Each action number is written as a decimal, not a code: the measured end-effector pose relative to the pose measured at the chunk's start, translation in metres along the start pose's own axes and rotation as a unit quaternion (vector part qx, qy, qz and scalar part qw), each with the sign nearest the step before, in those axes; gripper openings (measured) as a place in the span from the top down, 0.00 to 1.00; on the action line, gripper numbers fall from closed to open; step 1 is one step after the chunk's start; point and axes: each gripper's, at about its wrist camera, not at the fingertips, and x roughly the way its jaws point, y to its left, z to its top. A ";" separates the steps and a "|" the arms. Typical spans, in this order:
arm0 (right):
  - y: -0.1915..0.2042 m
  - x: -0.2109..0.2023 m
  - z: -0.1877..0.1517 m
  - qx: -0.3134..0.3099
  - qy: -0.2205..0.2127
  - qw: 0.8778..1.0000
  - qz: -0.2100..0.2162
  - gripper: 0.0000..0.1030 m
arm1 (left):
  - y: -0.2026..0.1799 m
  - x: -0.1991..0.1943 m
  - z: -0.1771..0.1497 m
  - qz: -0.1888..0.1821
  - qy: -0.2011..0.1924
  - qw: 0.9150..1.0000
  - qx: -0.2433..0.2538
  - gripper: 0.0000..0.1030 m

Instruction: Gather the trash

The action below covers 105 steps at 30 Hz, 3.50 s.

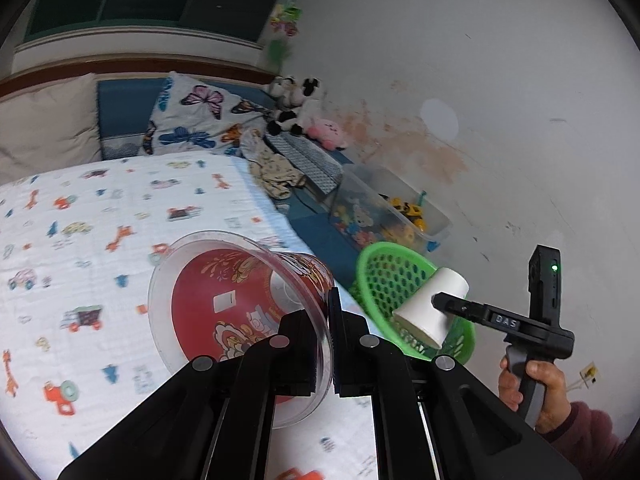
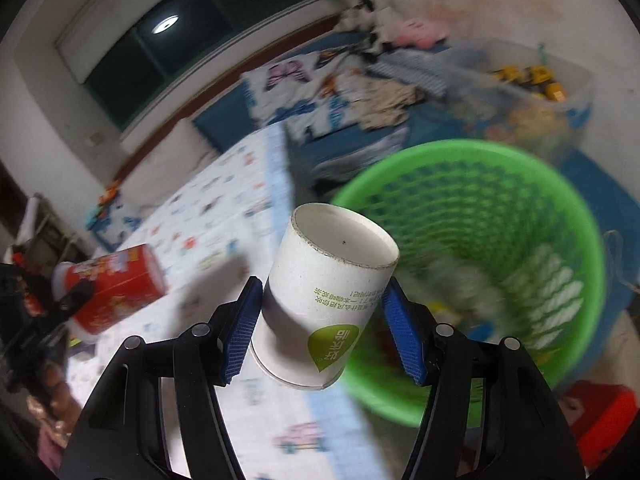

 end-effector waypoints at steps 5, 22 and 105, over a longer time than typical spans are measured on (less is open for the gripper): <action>-0.030 -0.003 -0.001 -0.006 -0.011 0.999 -0.049 0.40 | -0.031 0.021 0.005 -0.014 0.011 1.000 0.020 0.95; -0.082 -0.020 -0.011 0.013 -0.029 0.996 -0.081 0.30 | -0.118 0.091 0.015 -0.047 0.053 0.993 0.091 0.95; 0.078 -0.063 -0.118 -0.183 -0.032 0.981 -0.060 0.09 | -0.030 -0.057 -0.081 0.192 0.015 0.979 0.061 0.08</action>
